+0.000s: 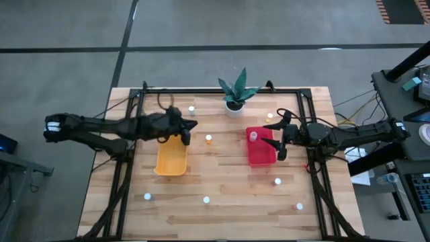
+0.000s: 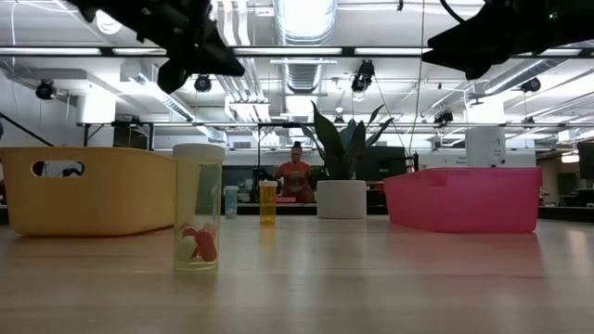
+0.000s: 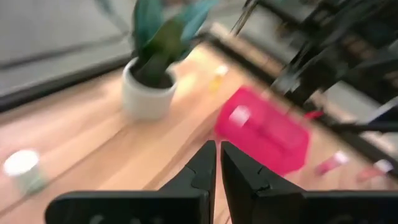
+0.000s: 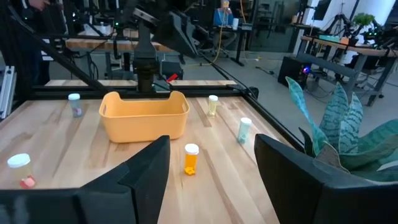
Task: Pick and place medicine bottles into bin by pill shape (circle, oval)
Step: Put the top blue tablet bottle into the yellow bin
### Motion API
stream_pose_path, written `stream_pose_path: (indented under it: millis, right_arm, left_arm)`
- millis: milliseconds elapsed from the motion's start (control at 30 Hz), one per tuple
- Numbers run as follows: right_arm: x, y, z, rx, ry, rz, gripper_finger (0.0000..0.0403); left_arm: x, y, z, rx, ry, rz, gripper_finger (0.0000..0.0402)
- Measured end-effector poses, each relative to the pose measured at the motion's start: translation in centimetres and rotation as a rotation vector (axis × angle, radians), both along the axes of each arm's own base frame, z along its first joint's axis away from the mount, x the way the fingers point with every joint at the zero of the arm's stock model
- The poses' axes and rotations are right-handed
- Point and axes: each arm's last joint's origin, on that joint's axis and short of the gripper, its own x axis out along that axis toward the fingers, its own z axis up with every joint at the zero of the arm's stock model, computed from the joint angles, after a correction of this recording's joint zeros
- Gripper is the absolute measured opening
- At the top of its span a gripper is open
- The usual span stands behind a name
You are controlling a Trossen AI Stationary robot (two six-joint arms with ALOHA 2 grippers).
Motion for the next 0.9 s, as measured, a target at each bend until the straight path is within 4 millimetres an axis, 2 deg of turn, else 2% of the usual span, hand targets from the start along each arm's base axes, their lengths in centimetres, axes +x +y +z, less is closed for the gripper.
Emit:
stream_pose_path:
  millis: [233, 467, 600, 900]
  right_arm:
    - [0.0, 0.0, -0.2, -0.004, 0.017, 0.0, 0.0226]
    - [0.0, 0.0, -0.2, -0.016, 0.021, 0.001, 0.0226]
    - [0.0, 0.0, -0.2, -0.026, 0.022, 0.0, 0.0226]
    - [0.0, 0.0, -0.2, -0.047, 0.026, -0.006, 0.0226]
  left_arm:
    - [1.7, 3.2, 2.3, -0.085, 0.227, -0.009, 0.0008]
    - [3.0, 8.0, 2.7, -0.153, 0.441, 0.05, 0.0008]
    - [3.7, 10.7, 1.9, -0.167, 0.539, 0.089, 0.0008]
    - [4.1, 15.4, -2.1, -0.214, 0.675, 0.151, 0.0008]
